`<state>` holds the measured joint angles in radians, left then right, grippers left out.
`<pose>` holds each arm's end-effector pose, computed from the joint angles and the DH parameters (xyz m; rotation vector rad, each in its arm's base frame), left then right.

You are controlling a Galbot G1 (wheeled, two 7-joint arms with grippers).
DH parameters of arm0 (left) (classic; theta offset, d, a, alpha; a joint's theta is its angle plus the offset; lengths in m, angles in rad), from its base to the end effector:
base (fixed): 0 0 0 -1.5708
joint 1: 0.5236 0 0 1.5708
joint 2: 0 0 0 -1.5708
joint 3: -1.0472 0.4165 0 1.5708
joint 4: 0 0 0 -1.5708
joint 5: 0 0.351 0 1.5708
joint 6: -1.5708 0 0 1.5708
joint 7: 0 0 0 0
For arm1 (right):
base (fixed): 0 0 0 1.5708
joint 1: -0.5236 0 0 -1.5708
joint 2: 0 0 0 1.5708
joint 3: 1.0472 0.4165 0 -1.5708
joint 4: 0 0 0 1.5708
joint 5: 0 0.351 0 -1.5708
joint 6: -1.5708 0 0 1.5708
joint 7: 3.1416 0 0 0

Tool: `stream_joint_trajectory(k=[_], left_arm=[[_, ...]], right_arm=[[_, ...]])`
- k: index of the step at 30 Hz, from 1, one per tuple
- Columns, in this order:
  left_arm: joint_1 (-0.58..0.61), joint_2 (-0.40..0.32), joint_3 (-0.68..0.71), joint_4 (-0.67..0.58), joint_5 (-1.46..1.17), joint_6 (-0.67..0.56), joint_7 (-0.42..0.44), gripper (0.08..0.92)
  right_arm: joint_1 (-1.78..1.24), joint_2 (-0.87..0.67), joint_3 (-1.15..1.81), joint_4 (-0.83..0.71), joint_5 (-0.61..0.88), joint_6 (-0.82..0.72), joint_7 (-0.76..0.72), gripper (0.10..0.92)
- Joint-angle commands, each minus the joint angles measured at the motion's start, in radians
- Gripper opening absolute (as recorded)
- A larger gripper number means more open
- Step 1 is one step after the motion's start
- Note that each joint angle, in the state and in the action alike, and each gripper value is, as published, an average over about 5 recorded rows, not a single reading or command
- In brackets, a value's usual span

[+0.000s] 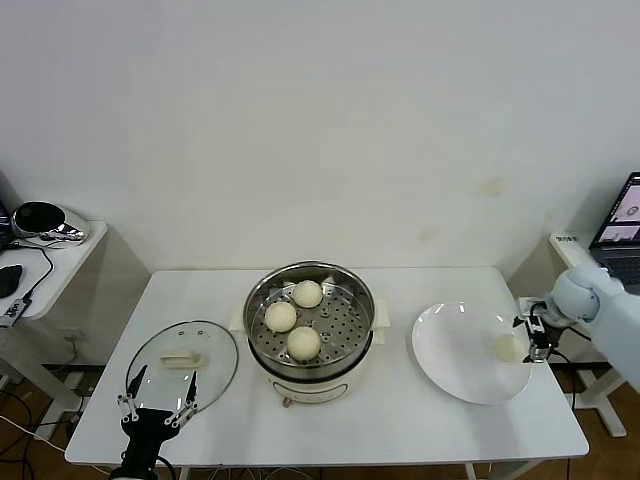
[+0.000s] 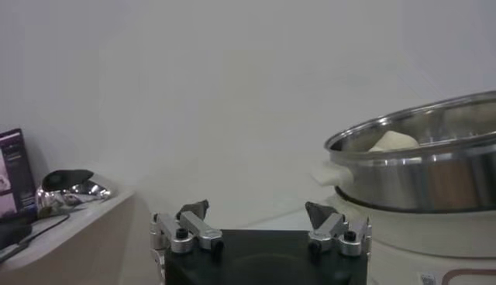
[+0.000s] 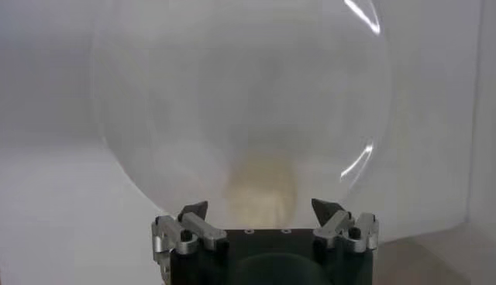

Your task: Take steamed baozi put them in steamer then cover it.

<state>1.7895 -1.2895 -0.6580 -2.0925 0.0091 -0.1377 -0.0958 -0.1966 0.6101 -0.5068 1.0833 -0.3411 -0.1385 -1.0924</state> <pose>0.0730 0.1062 -0.3665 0.0221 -3.0558 -0.4813 0.5192 -0.3238 -0.2433 0.9869 -1.3562 1.3587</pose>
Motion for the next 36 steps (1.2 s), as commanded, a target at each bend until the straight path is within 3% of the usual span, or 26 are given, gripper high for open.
stream_joint_trajectory(k=[1, 13, 23, 27, 36], left_arm=[[0.000, -0.001, -0.001, 0.001, -0.001, 0.000, 0.000, 0.823], [0.004, -0.008, -0.007, 0.003, 0.000, -0.003, -0.002, 0.823], [0.004, -0.010, -0.008, 0.005, 0.001, -0.005, -0.002, 0.823], [0.006, -0.010, -0.009, 0.004, 0.000, -0.005, -0.002, 0.823], [-0.008, -0.006, -0.005, 0.011, -0.001, -0.004, -0.001, 0.823]], right_arm=[[-0.045, 0.087, 0.049, -0.099, -0.056, 0.007, 0.011, 0.823], [-0.016, 0.133, 0.046, -0.122, -0.083, -0.001, 0.017, 0.812], [-0.004, 0.119, 0.037, -0.101, -0.078, -0.006, -0.001, 0.670], [0.035, 0.072, -0.012, -0.026, -0.003, -0.035, -0.017, 0.626], [0.380, -0.113, -0.321, 0.266, 0.284, -0.134, -0.031, 0.619]])
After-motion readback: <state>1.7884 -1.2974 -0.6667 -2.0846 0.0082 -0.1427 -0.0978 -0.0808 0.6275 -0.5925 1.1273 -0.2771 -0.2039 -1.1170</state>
